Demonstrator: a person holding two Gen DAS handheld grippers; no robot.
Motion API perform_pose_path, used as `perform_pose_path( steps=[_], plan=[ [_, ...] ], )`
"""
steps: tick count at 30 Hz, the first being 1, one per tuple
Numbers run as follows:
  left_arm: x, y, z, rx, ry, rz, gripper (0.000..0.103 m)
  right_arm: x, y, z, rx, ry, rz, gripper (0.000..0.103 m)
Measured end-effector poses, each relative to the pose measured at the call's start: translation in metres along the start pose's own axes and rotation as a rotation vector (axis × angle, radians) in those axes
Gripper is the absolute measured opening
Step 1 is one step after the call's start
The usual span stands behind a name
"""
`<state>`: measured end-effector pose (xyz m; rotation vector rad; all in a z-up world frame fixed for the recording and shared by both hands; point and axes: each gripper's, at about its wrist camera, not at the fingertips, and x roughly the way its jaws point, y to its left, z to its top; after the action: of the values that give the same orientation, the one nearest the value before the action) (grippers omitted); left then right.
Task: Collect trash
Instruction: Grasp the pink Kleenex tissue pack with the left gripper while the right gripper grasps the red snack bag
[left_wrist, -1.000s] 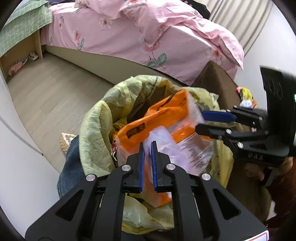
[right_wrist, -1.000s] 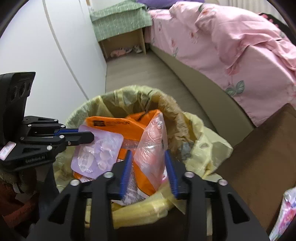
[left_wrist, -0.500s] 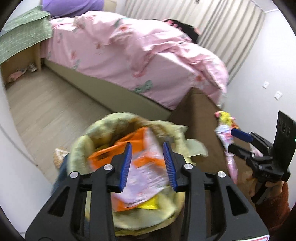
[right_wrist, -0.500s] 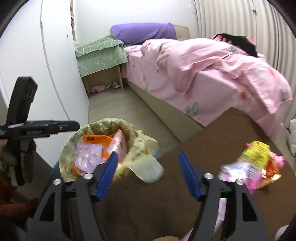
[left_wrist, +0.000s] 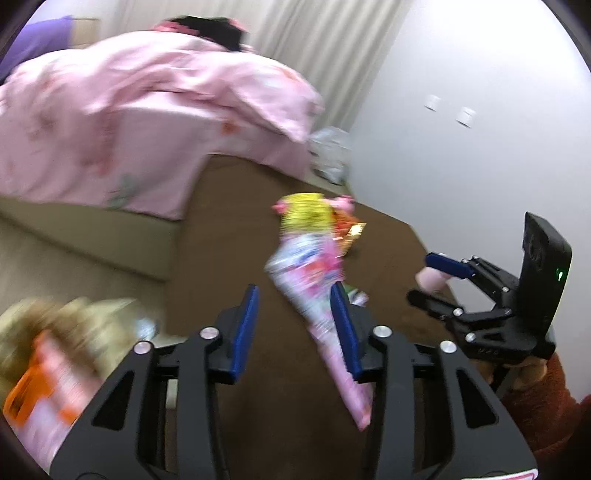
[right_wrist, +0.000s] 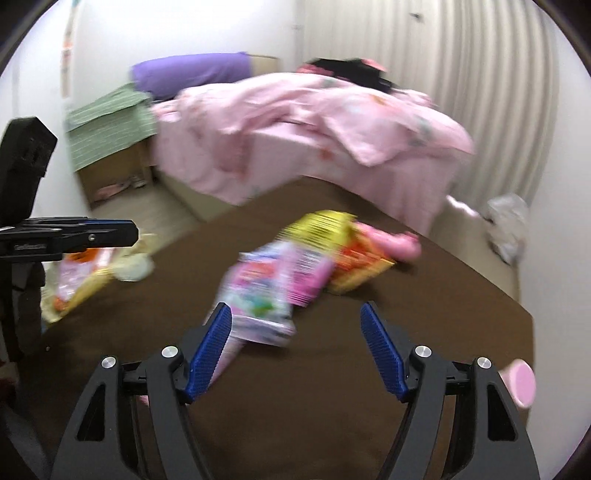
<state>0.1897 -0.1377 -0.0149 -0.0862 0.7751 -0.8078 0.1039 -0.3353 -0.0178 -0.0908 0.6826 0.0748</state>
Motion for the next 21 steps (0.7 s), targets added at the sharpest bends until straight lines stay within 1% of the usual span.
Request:
perform_pose_path(
  steps=[1, 4, 5, 7, 9, 10, 11, 13, 14, 15, 16, 17, 18, 19, 20, 21],
  plan=[
    [0.018, -0.006, 0.011, 0.018, 0.011, -0.021, 0.041, -0.001, -0.010, -0.004, 0.023, -0.006, -0.018, 0.069],
    [0.054, -0.014, 0.034, 0.024, 0.035, -0.037, 0.044, 0.000, -0.031, -0.016, 0.076, -0.005, -0.036, 0.069],
    [0.069, -0.015, 0.043, 0.028, 0.043, -0.043, 0.046, 0.001, -0.036, -0.020, 0.084, 0.001, -0.038, 0.069],
    [0.092, -0.016, 0.055, 0.044, 0.058, -0.025, 0.047, 0.005, -0.046, -0.027, 0.097, 0.019, -0.042, 0.069],
    [0.116, -0.015, 0.065, 0.049, 0.075, 0.016, 0.048, 0.004, -0.051, -0.033, 0.108, 0.028, -0.042, 0.069],
    [0.128, -0.012, 0.069, 0.046, 0.093, 0.046, 0.048, 0.003, -0.054, -0.035, 0.114, 0.026, -0.043, 0.069],
    [0.139, -0.008, 0.072, 0.033, 0.118, 0.058, 0.049, 0.004, -0.054, -0.036, 0.118, 0.024, -0.047, 0.069],
    [0.160, -0.002, 0.072, 0.005, 0.195, 0.055, 0.048, 0.005, -0.059, -0.036, 0.132, 0.011, -0.035, 0.069],
    [0.164, -0.001, 0.069, 0.000, 0.224, 0.060, 0.048, 0.007, -0.060, -0.034, 0.140, 0.004, -0.026, 0.069],
    [0.165, 0.000, 0.066, -0.006, 0.246, 0.057, 0.046, 0.007, -0.062, -0.033, 0.147, -0.002, -0.019, 0.069],
    [0.161, -0.002, 0.063, 0.000, 0.240, 0.060, 0.041, 0.010, -0.065, -0.029, 0.154, -0.009, -0.010, 0.069],
    [0.157, -0.004, 0.060, 0.013, 0.251, 0.073, 0.026, 0.012, -0.064, -0.026, 0.154, -0.014, -0.004, 0.069],
    [0.154, -0.005, 0.056, 0.021, 0.259, 0.080, 0.019, 0.015, -0.064, -0.021, 0.148, -0.024, 0.010, 0.069],
    [0.145, -0.007, 0.049, 0.033, 0.263, 0.074, 0.018, 0.019, -0.064, -0.016, 0.139, -0.031, 0.024, 0.069],
    [0.141, -0.008, 0.046, 0.041, 0.264, 0.073, 0.014, 0.022, -0.063, -0.011, 0.132, -0.036, 0.036, 0.069],
    [0.133, -0.010, 0.039, 0.052, 0.267, 0.080, 0.013, 0.027, -0.062, -0.004, 0.121, -0.040, 0.048, 0.069]
  ],
)
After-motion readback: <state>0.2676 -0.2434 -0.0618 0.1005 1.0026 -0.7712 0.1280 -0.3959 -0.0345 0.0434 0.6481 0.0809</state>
